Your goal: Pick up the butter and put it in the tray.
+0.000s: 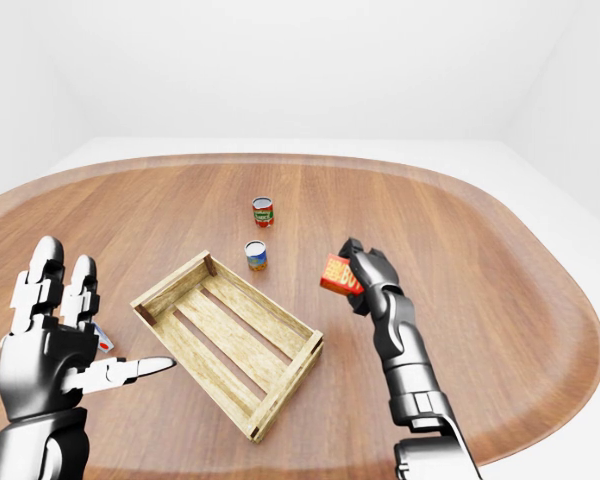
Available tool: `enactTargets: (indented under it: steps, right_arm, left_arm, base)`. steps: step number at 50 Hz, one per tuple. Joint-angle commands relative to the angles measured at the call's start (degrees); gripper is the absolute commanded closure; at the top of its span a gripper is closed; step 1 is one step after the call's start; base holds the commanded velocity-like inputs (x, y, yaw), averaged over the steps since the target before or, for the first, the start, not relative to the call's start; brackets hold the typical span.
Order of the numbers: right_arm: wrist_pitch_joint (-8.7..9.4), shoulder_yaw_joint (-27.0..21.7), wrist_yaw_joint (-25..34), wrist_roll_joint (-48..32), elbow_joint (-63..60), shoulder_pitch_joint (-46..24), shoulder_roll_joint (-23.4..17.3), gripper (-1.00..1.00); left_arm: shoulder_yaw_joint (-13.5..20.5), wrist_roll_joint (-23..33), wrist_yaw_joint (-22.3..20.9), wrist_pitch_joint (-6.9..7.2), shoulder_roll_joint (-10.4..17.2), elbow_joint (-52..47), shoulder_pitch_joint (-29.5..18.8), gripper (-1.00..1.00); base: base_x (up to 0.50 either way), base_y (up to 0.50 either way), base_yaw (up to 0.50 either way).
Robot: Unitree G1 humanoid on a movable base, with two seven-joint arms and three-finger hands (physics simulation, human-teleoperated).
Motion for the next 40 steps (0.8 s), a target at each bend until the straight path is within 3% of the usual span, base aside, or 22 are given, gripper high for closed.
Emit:
enactTargets:
  steps: [1, 14, 25, 40]
  right_arm:
    - [0.0, -1.06, 1.31, -1.65, -6.82, -1.47, 0.63, 1.0]
    - [0.0, 1.1, 1.65, -1.46, -3.6, -6.75, 3.14, 1.0]
    - [0.0, 3.43, -0.2, -1.47, 5.94, -14.51, 5.31, 1.0]
    - [0.0, 4.97, -0.84, -2.96, 12.33, -18.48, 7.45, 1.0]
  left_arm:
    - [0.17, -0.19, -0.13, -0.02, -0.04, -0.01, 0.04, -1.0]
    - [0.17, -0.13, -0.07, -0.01, 0.04, 0.48, -0.34, -1.0]
    - [1.28, -1.08, -0.51, -0.02, -0.11, 0.46, -0.35, -1.0]
    - [2.19, -1.67, -0.98, 0.12, -0.4, 0.29, -0.43, -1.0]
  base:
    - [0.0, 0.0, 0.0]
    - [0.0, 0.0, 0.0]
    - [0.0, 0.0, 0.0]
    - [0.0, 0.0, 0.0]
